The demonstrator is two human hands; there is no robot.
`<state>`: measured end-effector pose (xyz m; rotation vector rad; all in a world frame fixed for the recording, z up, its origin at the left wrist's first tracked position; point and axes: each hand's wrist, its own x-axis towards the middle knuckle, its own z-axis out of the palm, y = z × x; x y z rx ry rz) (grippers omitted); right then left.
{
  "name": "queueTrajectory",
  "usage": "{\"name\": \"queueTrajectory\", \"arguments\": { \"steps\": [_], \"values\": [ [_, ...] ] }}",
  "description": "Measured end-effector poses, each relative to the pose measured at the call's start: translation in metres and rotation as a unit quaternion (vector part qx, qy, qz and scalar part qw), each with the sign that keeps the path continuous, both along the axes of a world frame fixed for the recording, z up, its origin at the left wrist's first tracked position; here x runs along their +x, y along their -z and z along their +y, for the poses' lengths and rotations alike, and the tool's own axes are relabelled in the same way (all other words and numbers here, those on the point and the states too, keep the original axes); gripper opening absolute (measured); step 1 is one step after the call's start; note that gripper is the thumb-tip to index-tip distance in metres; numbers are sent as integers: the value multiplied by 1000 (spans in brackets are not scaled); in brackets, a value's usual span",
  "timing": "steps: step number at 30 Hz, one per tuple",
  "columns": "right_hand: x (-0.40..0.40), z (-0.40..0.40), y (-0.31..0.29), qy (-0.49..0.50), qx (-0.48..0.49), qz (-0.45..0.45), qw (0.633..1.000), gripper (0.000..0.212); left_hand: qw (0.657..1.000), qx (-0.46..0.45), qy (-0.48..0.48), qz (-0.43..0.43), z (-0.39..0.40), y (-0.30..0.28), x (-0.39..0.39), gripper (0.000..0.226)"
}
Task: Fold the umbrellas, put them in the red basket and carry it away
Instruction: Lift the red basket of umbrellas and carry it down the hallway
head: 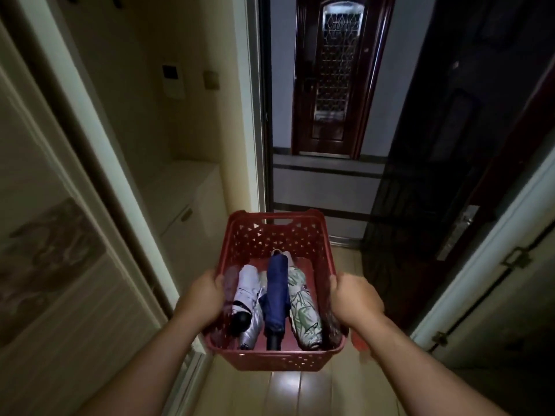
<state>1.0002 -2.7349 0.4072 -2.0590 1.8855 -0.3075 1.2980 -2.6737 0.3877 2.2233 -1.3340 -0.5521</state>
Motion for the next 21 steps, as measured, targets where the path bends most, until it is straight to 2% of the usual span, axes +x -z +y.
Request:
{"name": "queueTrajectory", "arguments": {
  "steps": [4, 8, 12, 16, 21],
  "values": [
    [23, -124, -5, -11, -10, -1, 1000, 52, 1000, -17, -2, 5, -106, -11, 20, 38],
    [55, -257, 3, -59, -19, -15, 998, 59, 998, -35, -51, 15, -211, -1, 44, 29],
    [92, -383, 6, -105, -4, -27, 994, 40, 992, -30, -121, 22, -307, 6, 64, 33],
    [139, -489, -4, -165, -2, -8, 986, 37, 980, -29, -198, 24, -381, 1, 89, 34],
    [214, -587, -15, -227, -3, -6, 974, 43, 963, -52, -263, 27, -452, -15, 137, 26]
  ]
}}
